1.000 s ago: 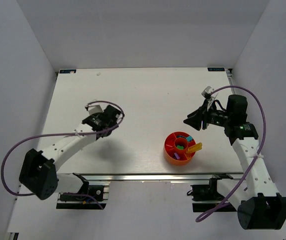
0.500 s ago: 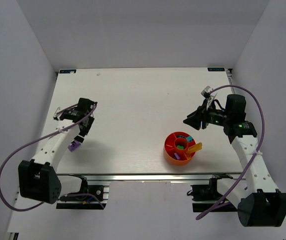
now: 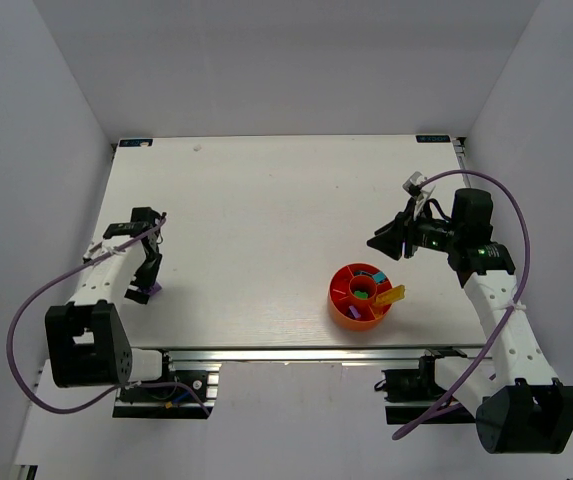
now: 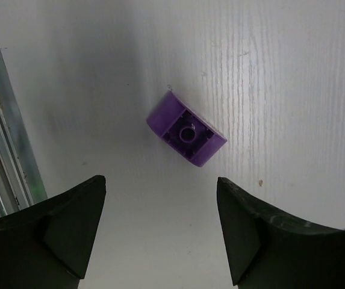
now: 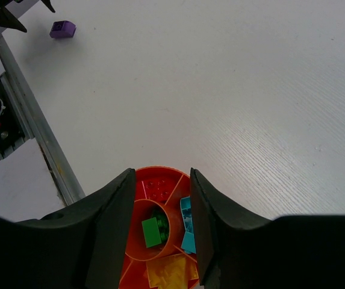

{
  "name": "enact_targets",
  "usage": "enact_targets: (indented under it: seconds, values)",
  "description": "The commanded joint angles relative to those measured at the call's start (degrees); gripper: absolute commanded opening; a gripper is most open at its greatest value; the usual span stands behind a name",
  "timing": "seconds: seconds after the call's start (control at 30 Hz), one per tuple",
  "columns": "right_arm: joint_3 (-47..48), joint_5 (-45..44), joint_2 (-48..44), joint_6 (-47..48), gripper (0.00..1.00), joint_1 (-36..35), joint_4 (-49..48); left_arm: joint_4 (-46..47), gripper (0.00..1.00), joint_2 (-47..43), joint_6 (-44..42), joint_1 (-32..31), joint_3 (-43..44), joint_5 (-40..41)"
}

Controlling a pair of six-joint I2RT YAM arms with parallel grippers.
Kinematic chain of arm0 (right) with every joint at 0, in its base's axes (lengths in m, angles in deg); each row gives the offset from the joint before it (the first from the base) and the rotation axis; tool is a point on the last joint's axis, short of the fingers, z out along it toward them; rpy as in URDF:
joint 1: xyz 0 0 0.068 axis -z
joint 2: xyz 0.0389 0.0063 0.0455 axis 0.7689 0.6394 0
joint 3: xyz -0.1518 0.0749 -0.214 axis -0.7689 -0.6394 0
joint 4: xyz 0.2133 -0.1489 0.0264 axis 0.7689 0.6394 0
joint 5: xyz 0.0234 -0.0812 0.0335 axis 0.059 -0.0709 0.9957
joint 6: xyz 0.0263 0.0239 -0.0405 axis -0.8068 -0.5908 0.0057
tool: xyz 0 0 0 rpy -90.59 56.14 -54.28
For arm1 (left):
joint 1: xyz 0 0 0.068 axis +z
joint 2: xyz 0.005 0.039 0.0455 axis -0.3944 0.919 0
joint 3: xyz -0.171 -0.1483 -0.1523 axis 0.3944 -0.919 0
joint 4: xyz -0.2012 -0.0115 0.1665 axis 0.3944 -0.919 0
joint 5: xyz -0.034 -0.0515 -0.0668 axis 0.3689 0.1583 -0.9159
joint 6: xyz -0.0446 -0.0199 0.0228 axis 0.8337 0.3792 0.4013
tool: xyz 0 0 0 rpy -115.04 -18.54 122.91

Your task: Sort the legos into containers by color

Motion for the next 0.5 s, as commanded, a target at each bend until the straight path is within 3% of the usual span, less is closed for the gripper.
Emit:
enact_targets:
  seconds: [0.0, 0.47]
  values:
    - [-0.2, 0.5, -0.9, -0.4, 0.47, 0.2, -1.9, 1.7, 0.84, 1.9, 22.4, 2.9, 1.5, 3.6]
    - [-0.3, 1.1, 0.2, -0.2, 0.46, 0.4, -1.8, 9.6, 0.86, 10.1, 15.7, 10.3, 2.5, -3.8]
